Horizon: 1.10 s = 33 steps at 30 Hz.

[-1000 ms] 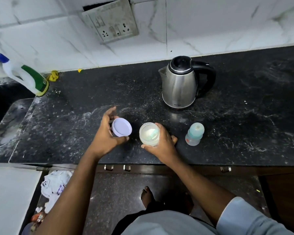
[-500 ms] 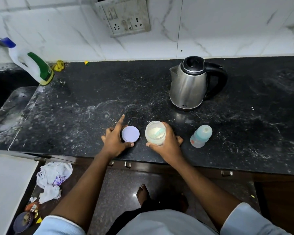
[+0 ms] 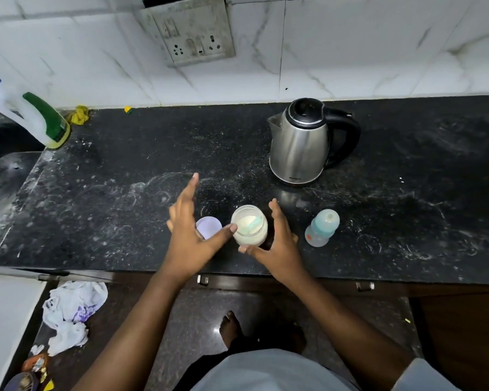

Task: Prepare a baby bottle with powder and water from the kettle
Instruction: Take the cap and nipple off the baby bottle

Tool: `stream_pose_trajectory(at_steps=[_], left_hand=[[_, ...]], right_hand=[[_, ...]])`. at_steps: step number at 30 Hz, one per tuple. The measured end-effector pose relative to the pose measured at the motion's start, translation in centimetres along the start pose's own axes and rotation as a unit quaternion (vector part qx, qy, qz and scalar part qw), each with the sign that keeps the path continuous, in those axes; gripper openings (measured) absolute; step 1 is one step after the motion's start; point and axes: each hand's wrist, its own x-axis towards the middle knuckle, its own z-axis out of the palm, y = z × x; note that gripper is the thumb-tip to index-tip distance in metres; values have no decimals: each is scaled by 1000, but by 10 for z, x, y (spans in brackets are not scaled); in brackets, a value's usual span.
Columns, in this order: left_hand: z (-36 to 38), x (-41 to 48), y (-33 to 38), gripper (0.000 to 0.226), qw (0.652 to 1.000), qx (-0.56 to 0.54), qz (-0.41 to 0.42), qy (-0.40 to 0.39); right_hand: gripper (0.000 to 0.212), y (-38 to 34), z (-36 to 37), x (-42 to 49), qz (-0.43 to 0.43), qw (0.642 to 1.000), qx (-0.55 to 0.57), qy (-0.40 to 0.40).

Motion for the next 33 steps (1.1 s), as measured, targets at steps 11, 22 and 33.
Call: stream_pose_trajectory(at_steps=[11, 22, 33], left_hand=[[152, -22, 48, 87, 972, -196, -32, -129], [210, -11, 38, 66, 978, -142, -73, -132], [222, -12, 22, 36, 989, -105, -52, -95]], right_hand=[[27, -19, -145, -16, -137, 949, -162, 235], [69, -13, -151, 5, -41, 935, -351, -43], [54, 1, -156, 18, -104, 914, -375, -113]])
